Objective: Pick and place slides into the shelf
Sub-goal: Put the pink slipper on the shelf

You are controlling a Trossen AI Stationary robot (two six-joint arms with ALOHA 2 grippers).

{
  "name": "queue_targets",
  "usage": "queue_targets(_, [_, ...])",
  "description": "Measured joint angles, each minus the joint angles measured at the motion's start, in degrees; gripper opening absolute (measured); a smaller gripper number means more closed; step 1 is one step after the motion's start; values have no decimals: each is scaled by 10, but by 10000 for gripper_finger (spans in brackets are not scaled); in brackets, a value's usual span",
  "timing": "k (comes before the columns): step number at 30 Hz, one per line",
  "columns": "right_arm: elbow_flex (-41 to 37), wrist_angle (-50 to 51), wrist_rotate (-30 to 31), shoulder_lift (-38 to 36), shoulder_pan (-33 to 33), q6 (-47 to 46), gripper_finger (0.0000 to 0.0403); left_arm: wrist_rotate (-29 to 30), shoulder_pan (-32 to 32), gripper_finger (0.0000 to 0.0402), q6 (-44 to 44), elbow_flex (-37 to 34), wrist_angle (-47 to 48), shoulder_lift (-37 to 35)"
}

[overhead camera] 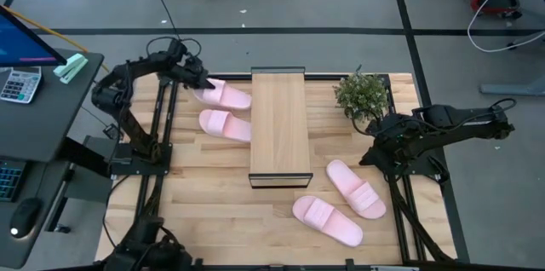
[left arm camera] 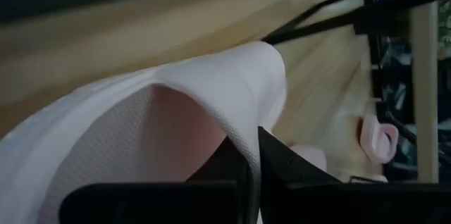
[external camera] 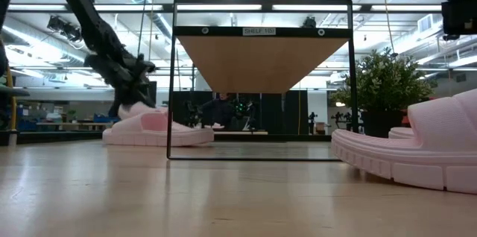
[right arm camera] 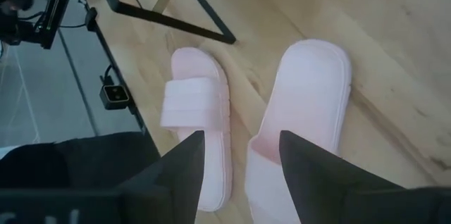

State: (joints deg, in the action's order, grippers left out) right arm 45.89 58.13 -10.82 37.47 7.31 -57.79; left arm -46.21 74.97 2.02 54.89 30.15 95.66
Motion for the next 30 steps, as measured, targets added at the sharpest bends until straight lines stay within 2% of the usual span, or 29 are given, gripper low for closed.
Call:
queue_targets(9, [0, -1, 26, 0, 0, 23, 190, 32, -8, 11, -12, 82, 92, -96])
queue_targets(15, [0, -7, 46, 0, 0, 39, 190, 61, -24, 11, -9, 140, 94, -165])
queue_targets(19, [0, -9, 55, 0, 0, 46, 190, 105, -46, 11, 13, 164, 75, -211])
queue_targets(24, [0, -9, 55, 0, 0, 57, 190, 169, -101, 11, 33, 191, 35, -260])
queue_targets(30, [0, -9, 54, 0, 0, 65, 190, 263, -213, 11, 58, 221, -41, -288])
